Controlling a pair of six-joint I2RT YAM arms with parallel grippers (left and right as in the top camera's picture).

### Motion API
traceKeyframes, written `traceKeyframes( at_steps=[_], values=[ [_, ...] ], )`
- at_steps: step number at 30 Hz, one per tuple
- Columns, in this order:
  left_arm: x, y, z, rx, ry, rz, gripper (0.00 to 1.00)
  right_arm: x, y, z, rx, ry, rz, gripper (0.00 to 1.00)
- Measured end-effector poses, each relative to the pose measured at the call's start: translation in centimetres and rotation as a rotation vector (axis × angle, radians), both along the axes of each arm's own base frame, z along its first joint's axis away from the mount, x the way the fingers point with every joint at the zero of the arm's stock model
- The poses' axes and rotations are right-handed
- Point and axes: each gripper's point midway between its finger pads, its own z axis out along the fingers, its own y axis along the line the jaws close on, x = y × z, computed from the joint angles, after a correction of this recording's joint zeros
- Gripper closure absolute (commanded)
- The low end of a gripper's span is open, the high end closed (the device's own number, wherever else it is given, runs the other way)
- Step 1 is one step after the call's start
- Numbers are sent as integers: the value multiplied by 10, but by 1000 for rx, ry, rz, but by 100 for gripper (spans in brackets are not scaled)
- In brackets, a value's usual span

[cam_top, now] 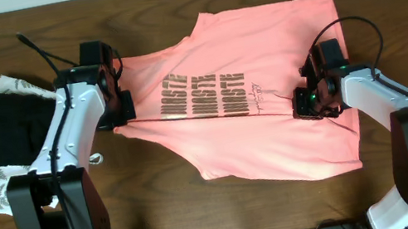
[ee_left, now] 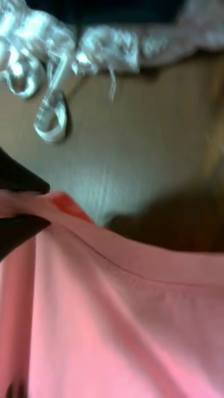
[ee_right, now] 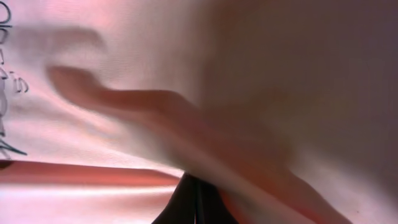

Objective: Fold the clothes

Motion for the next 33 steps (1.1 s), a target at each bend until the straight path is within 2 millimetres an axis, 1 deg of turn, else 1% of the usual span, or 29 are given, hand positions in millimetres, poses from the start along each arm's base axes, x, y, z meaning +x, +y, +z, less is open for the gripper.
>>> traceKeyframes(
  at_steps=[1,2,4,8,10,13,16,20,23,24,25,26,27,28,31,33],
  values=[
    [-2,5,0,26,6,8,57,0,0,0,0,0,0,99],
    [-3,9,1,49,10,17,47,0,0,0,-1,0,0,99],
    [-4,15,2,84,8,35,40,0,-1,0,-4,2,-1,99],
    [-5,22,4,121,8,67,37,0,-1,0,-6,2,-1,99],
    [-9,22,3,121,21,78,38,-1,-1,0,-7,3,-1,99],
    [-15,12,1,61,48,84,38,0,-1,0,-8,3,-1,99],
    [-15,-3,-4,-26,46,93,38,0,-1,0,-9,3,-1,99],
    [-23,-12,-22,-86,62,117,38,-1,-2,0,-9,4,-1,99],
    [-30,-18,-42,-127,63,150,38,-1,-2,0,-11,4,-2,99],
    [-31,-22,-49,-149,54,159,42,-1,-2,0,-11,4,-2,99],
    [-31,-25,-54,-168,47,170,53,-1,-2,0,-12,4,-2,99],
    [-32,-27,-59,-183,40,181,72,-1,-2,0,-11,5,-2,99],
    [-34,-29,-62,-195,42,188,86,-1,-2,0,-13,5,-2,99],
    [-36,-30,-64,-203,47,189,94,-1,-2,0,-13,5,-2,99],
    [-37,-32,-64,-213,50,191,94,-1,-2,0,-13,6,-2,99],
    [-39,-29,-62,-194,61,194,94,-1,-2,0,-13,6,-2,99]
  ],
)
